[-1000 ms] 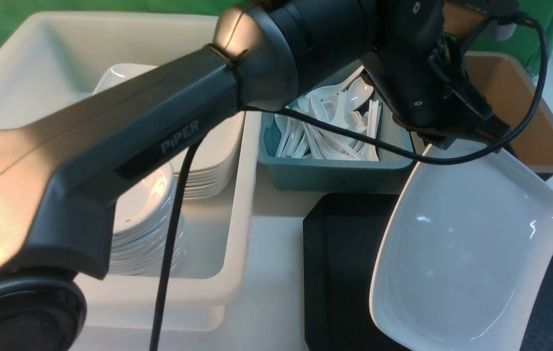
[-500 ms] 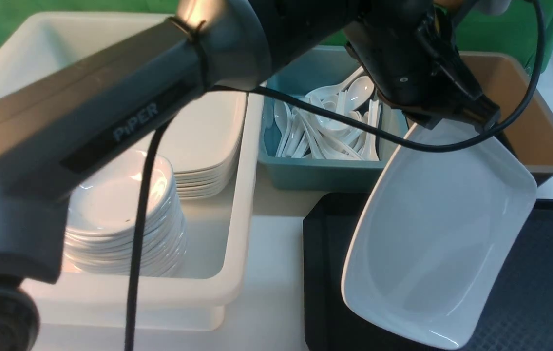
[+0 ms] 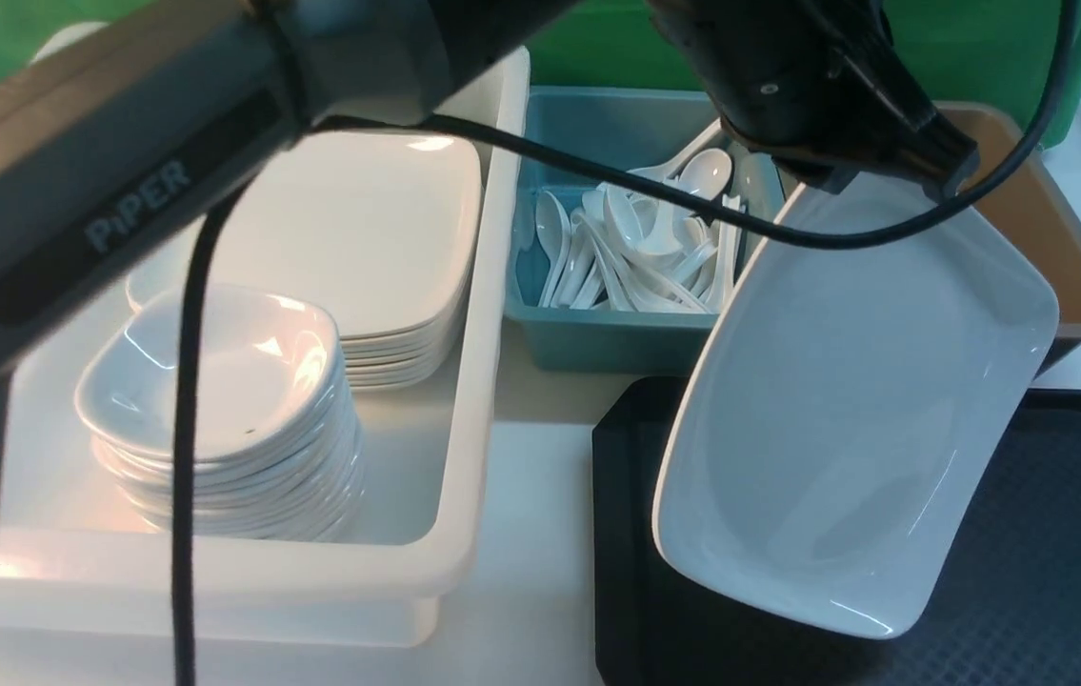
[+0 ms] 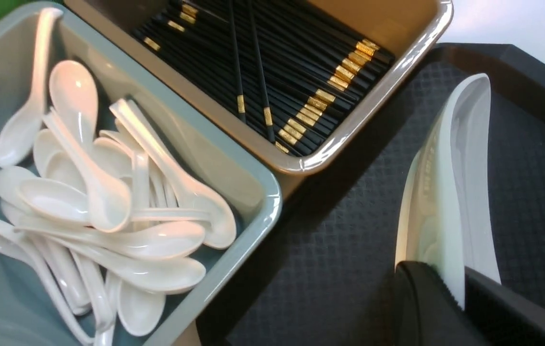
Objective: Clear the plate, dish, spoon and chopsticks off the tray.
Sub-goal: Use the left arm to put the plate into the large storage box on the left
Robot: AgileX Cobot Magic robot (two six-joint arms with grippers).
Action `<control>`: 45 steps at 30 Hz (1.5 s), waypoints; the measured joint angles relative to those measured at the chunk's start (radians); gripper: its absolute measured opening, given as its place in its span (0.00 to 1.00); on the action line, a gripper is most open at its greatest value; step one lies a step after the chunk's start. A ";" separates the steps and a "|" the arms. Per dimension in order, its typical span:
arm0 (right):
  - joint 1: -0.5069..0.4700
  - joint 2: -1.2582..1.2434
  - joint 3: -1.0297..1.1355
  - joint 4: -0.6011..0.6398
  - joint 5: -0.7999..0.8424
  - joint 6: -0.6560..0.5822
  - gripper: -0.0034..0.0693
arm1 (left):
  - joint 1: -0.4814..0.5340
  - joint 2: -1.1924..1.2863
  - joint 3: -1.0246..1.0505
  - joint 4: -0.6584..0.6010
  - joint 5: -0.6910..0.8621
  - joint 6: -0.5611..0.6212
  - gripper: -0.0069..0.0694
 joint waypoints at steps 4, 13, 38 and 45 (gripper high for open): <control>0.000 0.000 0.000 0.026 0.000 0.000 0.10 | 0.027 -0.034 0.000 -0.012 0.001 0.000 0.13; 0.000 0.000 0.000 0.115 -0.026 -0.047 0.10 | 0.149 -0.094 0.000 -0.079 0.003 0.002 0.13; 0.180 0.231 -0.235 0.311 -0.071 -0.250 0.09 | 0.769 -0.248 0.000 -0.450 0.026 0.030 0.13; 0.426 0.359 -0.288 0.050 -0.177 -0.101 0.09 | 0.938 -0.248 0.000 -0.481 0.079 0.047 0.13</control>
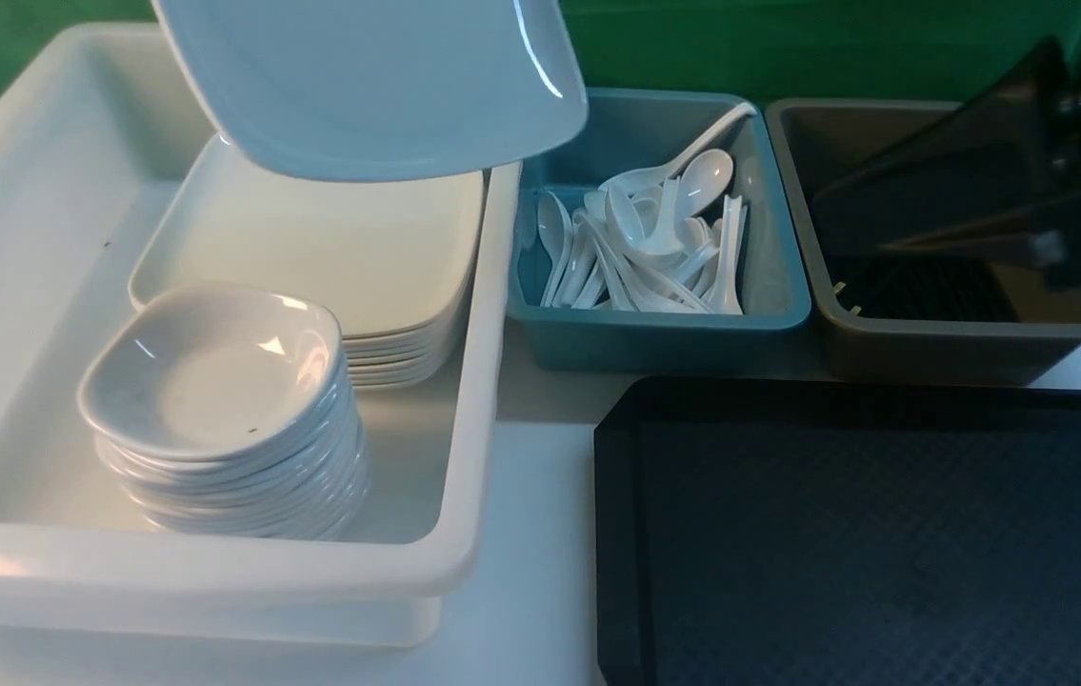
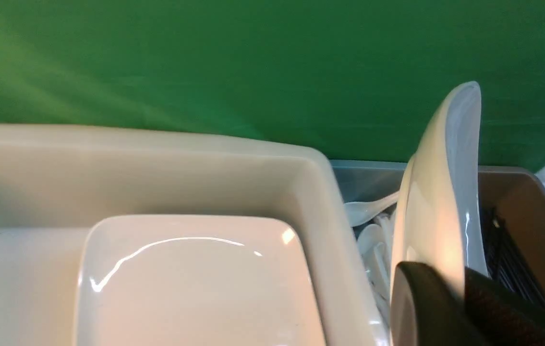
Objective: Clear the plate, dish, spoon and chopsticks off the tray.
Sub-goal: Use the left arm to put the plate into the large storage box on the left
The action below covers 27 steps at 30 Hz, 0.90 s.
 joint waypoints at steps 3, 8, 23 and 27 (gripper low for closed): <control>0.054 0.026 -0.002 -0.055 -0.046 0.042 0.09 | 0.038 -0.003 0.010 -0.008 0.005 0.002 0.13; 0.106 0.067 -0.004 -0.088 -0.098 0.070 0.09 | 0.123 -0.047 0.147 -0.089 -0.114 0.012 0.13; 0.108 0.123 -0.052 -0.154 -0.212 0.102 0.08 | 0.132 -0.179 0.893 -0.521 -0.786 0.277 0.13; 0.108 0.164 -0.090 -0.160 -0.231 0.104 0.08 | 0.132 -0.177 1.006 -0.701 -0.892 0.416 0.13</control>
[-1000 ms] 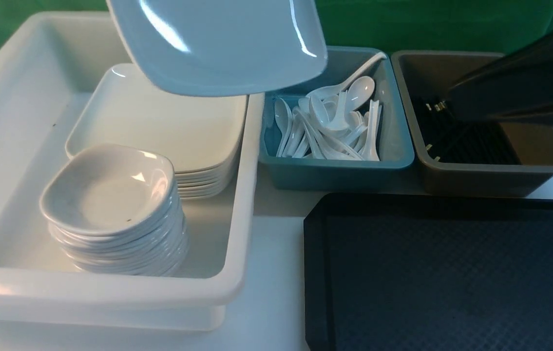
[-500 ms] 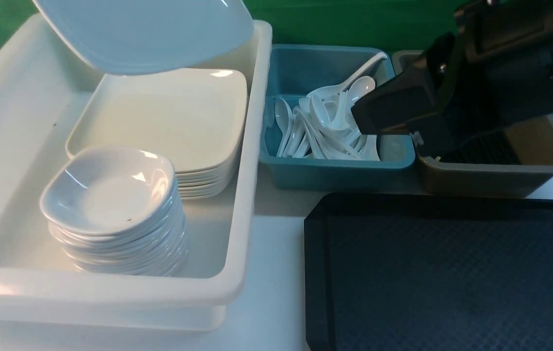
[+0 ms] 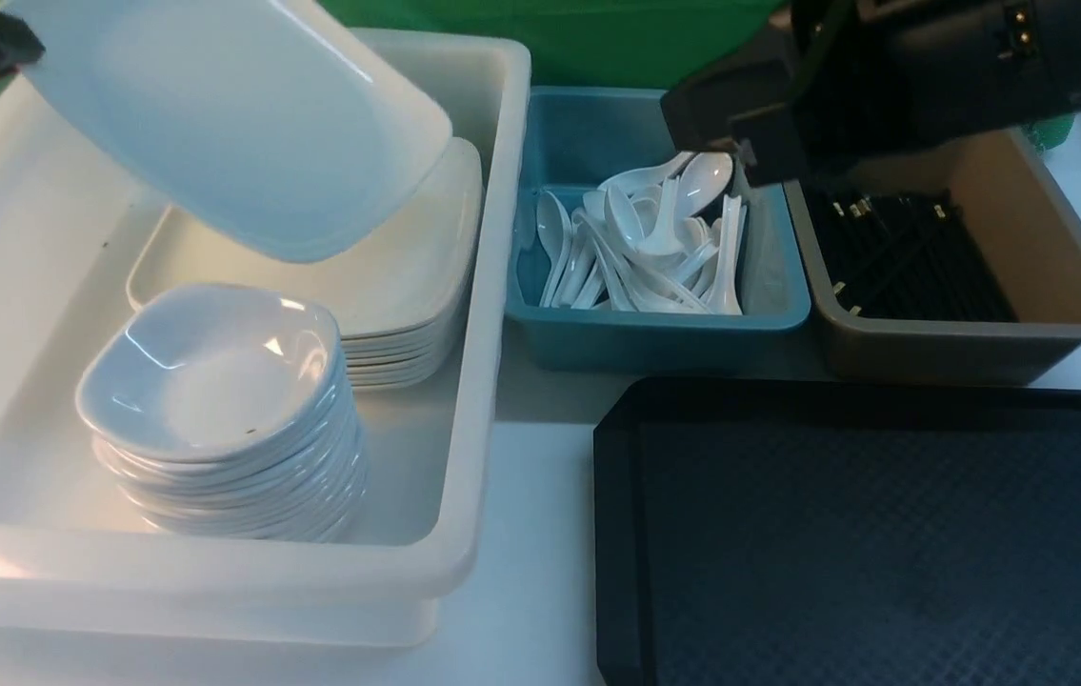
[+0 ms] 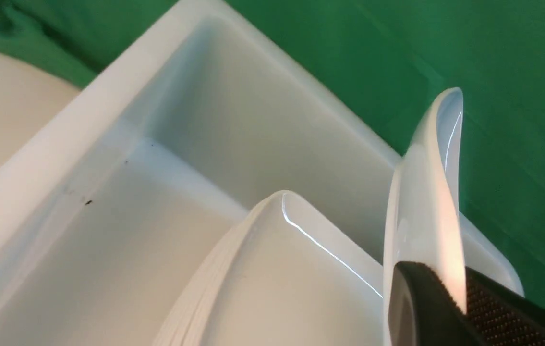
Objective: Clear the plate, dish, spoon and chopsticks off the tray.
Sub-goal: Use the left arm to put the plate into the large storage box on the left
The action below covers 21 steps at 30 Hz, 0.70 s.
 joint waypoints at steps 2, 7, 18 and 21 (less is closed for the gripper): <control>0.000 0.015 -0.010 0.000 0.000 0.000 0.08 | 0.000 0.005 0.012 -0.031 -0.021 0.020 0.13; 0.000 0.065 -0.042 0.000 0.000 0.000 0.08 | -0.001 0.029 0.018 -0.095 -0.065 0.040 0.13; 0.000 0.201 -0.172 -0.001 0.009 0.025 0.08 | -0.099 0.117 0.018 -0.160 -0.151 0.042 0.13; 0.000 0.213 -0.189 -0.001 0.014 0.030 0.08 | -0.111 0.135 0.018 -0.161 -0.160 0.042 0.13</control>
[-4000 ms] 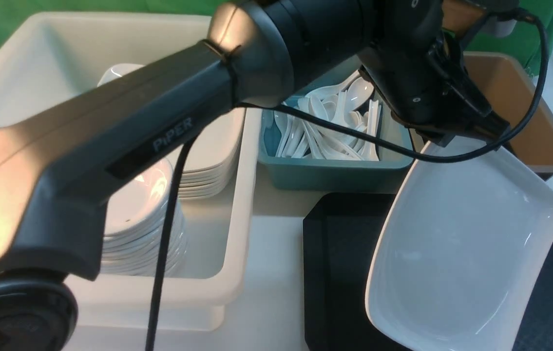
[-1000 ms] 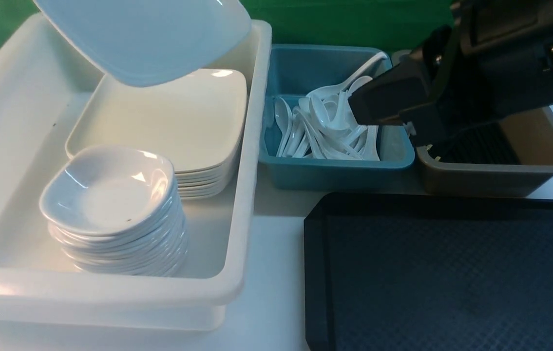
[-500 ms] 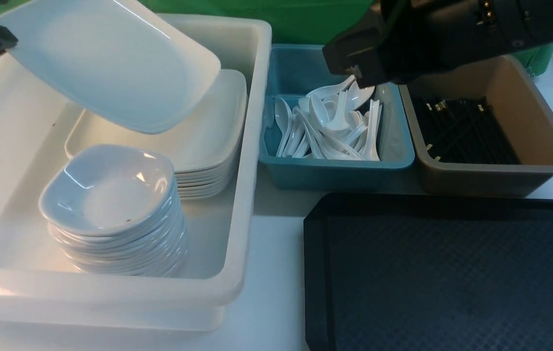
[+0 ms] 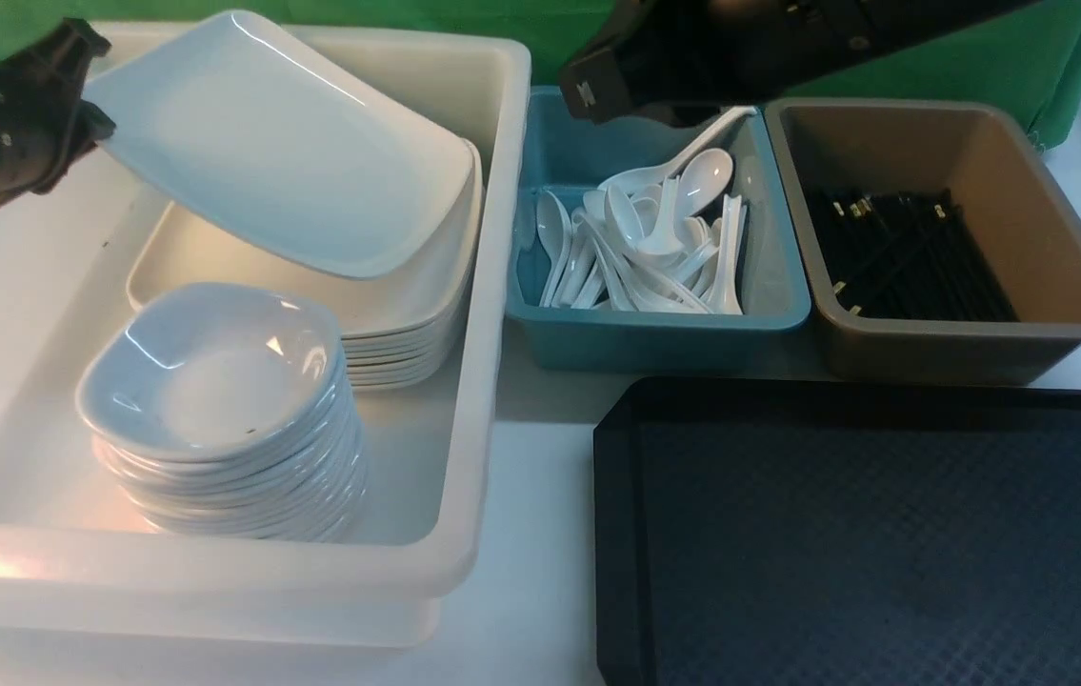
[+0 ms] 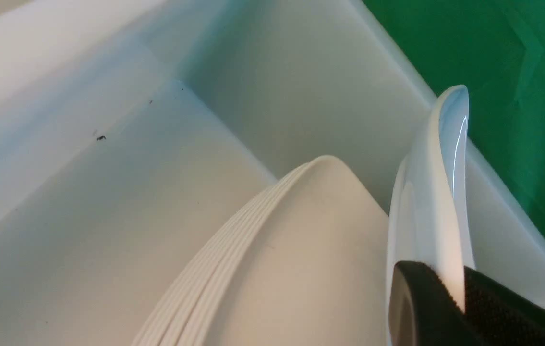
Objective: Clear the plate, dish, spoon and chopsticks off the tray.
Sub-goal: Use the left arm to put the plate into the large storage box on the left
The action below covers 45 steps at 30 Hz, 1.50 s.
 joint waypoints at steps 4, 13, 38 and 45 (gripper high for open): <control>0.000 0.001 -0.005 0.001 0.002 0.001 0.08 | 0.000 0.025 0.000 -0.017 0.007 -0.006 0.13; 0.000 0.001 -0.008 0.002 0.018 0.001 0.08 | -0.001 0.039 0.000 0.076 0.035 -0.021 0.13; 0.000 0.001 -0.008 0.002 0.068 0.001 0.09 | -0.001 0.039 0.000 0.683 0.215 -0.355 0.65; 0.000 0.001 -0.008 0.002 0.095 0.001 0.09 | -0.001 0.039 0.000 0.742 0.241 -0.373 0.67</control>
